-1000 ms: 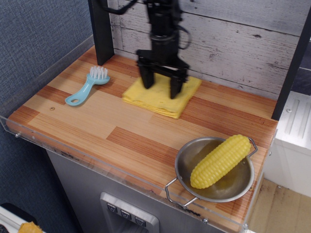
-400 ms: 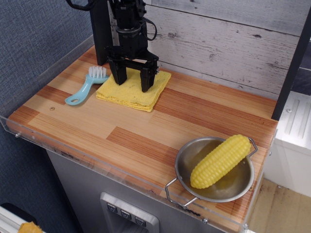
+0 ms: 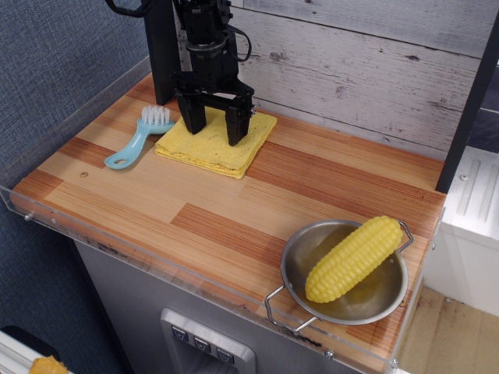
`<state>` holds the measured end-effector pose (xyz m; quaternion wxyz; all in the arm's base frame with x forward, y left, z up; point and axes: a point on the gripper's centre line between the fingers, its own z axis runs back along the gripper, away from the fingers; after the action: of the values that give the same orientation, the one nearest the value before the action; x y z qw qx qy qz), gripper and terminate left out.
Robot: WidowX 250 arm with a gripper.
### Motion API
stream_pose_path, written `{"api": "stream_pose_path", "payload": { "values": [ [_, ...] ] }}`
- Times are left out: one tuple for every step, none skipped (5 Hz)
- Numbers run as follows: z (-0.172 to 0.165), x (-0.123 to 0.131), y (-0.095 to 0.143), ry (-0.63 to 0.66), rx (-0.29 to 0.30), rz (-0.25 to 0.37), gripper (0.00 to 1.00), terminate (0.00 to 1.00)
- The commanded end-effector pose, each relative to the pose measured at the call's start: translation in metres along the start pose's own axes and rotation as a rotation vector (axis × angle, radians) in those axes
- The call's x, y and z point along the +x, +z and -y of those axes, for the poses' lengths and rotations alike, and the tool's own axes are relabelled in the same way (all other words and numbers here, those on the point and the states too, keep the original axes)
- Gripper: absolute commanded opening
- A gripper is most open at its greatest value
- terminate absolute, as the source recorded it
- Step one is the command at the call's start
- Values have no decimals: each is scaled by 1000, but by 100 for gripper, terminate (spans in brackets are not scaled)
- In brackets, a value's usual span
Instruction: Move the yellow cloth to the left beside the brush
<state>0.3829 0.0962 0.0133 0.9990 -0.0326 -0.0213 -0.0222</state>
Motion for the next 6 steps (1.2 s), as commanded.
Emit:
{"api": "stream_pose_path", "payload": {
  "values": [
    [3,21,78,-27,37,155,100,0],
    [5,20,105,-18,26,174,100,0],
    [21,5,125,-14,6,158,100,0],
    [34,-10,132,-18,56,160,100,0],
    [51,-23,138,-36,94,157,100,0],
    [63,-26,144,-97,63,130,100,0]
  ]
}}
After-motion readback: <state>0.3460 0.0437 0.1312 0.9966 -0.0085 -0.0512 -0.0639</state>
